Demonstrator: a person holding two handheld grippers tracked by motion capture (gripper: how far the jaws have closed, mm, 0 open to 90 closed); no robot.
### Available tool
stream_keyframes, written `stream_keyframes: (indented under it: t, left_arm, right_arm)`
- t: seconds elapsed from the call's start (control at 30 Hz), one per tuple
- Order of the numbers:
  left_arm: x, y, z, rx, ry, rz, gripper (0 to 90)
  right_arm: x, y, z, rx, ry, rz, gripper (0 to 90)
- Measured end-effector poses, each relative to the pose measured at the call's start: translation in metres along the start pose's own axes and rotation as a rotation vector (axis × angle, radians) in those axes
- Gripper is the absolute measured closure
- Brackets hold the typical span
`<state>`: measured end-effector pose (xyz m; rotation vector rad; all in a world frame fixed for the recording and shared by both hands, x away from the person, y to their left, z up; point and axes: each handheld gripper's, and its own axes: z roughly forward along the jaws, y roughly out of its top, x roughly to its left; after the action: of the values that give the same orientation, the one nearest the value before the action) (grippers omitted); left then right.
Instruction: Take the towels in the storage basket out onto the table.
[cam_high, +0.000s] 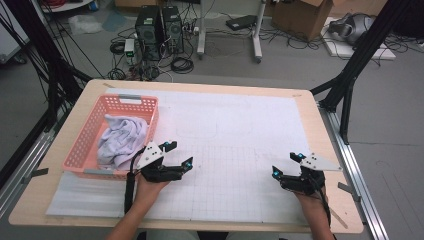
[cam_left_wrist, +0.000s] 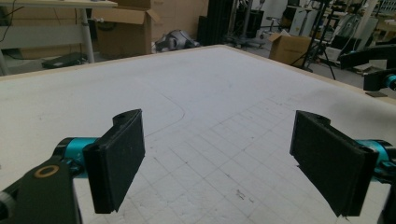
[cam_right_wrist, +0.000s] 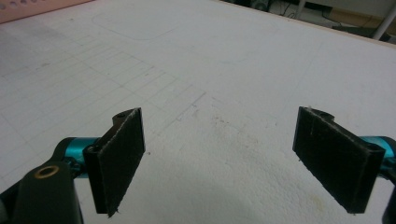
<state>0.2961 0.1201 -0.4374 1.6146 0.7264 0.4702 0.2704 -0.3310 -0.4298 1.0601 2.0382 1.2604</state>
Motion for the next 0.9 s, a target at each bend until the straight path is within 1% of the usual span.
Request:
stream_keyframes:
  t: [0.17, 0.3, 0.4, 0.5, 0.57, 0.6, 0.7, 0.77, 0.8, 0.9]
  left_arm:
    - [0.000, 0.000, 0.000, -0.002, -0.001, -0.004, 18.1]
    - [-0.001, 0.000, 0.001, 0.015, 0.000, 0.001, 17.0]
    - [-0.003, 0.000, 0.000, 0.010, -0.009, -0.007, 17.0]
    - [-0.004, 0.000, 0.000, 0.007, -0.007, -0.005, 17.0]
    - [-0.005, 0.000, 0.000, 0.006, -0.015, -0.011, 17.2]
    - [-0.006, 0.001, 0.000, -0.002, -0.025, -0.022, 17.3]
    - [-0.006, 0.001, -0.001, -0.003, -0.021, -0.022, 17.4]
    - [-0.007, 0.002, -0.001, -0.011, -0.017, -0.028, 17.5]
    - [-0.008, 0.003, -0.002, -0.025, -0.015, -0.031, 17.5]
    - [-0.011, 0.006, -0.003, -0.025, -0.017, -0.024, 17.6]
  right_arm:
    - [-0.002, 0.000, -0.001, -0.011, -0.001, 0.014, 15.9]
    - [-0.004, -0.001, 0.000, 0.001, 0.001, 0.013, 15.9]
    - [-0.004, -0.002, 0.001, 0.010, 0.007, 0.018, 15.9]
    - [-0.003, -0.002, 0.001, 0.011, 0.009, 0.013, 15.9]
    - [-0.003, -0.002, 0.001, 0.010, 0.018, 0.017, 15.9]
    - [-0.003, -0.002, 0.001, 0.011, 0.016, 0.016, 15.9]
    - [-0.003, -0.002, 0.001, 0.017, 0.020, 0.020, 16.0]
    - [-0.003, -0.001, 0.001, 0.014, 0.018, 0.014, 15.9]
    - [-0.002, -0.001, 0.001, 0.016, 0.020, 0.013, 15.9]
    - [-0.002, -0.001, 0.002, 0.012, 0.020, 0.004, 15.9]
